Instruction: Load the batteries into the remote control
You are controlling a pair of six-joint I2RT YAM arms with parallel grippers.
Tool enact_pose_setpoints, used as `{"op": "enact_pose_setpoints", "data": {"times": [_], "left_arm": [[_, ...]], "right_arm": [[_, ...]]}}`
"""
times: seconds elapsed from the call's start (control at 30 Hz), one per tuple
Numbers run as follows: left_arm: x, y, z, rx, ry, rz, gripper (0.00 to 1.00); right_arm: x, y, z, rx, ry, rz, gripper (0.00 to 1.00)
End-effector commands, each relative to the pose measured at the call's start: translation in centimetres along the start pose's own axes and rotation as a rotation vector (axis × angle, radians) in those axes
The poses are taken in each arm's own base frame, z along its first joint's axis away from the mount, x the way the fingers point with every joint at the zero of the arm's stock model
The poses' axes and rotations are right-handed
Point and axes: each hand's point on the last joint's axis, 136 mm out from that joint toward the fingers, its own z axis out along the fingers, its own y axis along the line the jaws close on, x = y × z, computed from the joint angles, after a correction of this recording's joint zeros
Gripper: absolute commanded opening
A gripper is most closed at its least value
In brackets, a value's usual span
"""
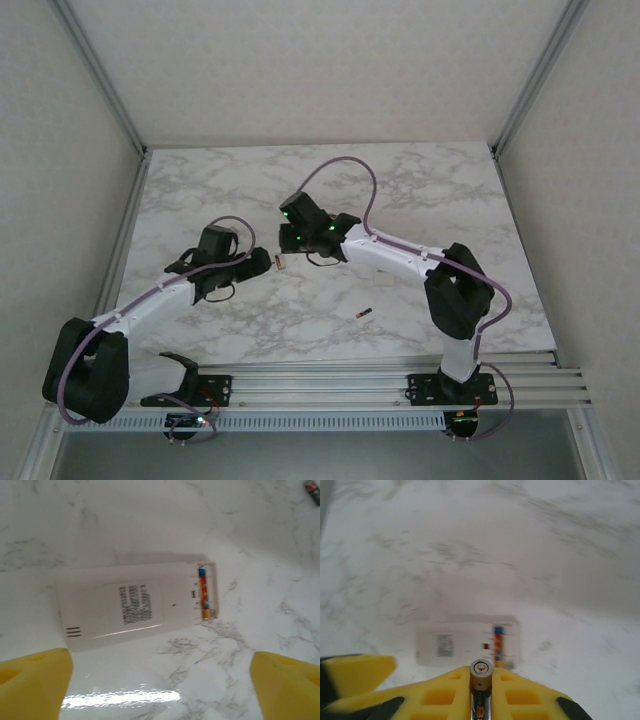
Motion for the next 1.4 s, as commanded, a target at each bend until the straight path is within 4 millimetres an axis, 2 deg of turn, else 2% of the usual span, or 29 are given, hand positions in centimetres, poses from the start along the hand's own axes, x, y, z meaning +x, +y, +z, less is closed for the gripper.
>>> {"op": "enact_pose_setpoints", "data": {"times": [0.0,0.13,0.3,0.53,0.83,1.1,1.23,1.37], "left_arm": [[0.1,1.3,0.5,-0.053,-0.023,-0.037,0.83],[0.4,2.0,1.0,-0.066,-0.008,-0.066,0.77],[0.2,2.4,1.4,-0.030,-0.004,-0.128,0.77],[-0.5,2.2,1.4,0.006,-0.007,-0.153,0.77],[-1.0,2.1,1.4,0.037,-0.017,-0.181,0.76],[-1.1,2.2,1.3,0.034,-0.021,-0.179,0.76],[-1.1,2.5,1.3,0.022,-0.022,-0.180,0.76],[-1.2,2.7,1.4,0.012,-0.026,-0.179,0.77]], "right_arm": [[0.3,-0.2,2.4,0.006,0.012,-0.192,0.15],[1.1,-0.2,4.6,0.010,0.059,-0.233,0.15],[2.1,-0.6,6.6,0.025,0.104,-0.246,0.14],[3.5,-1.8,8.4,0.080,0.171,-0.218,0.14],[4.3,-3.2,9.3,0.132,0.185,-0.199,0.14],[4.9,-3.4,9.8,0.133,0.202,-0.181,0.21],[4.9,-3.4,9.5,0.136,0.206,-0.177,0.26],[4.1,-2.9,8.6,0.133,0.193,-0.165,0.27]]}}
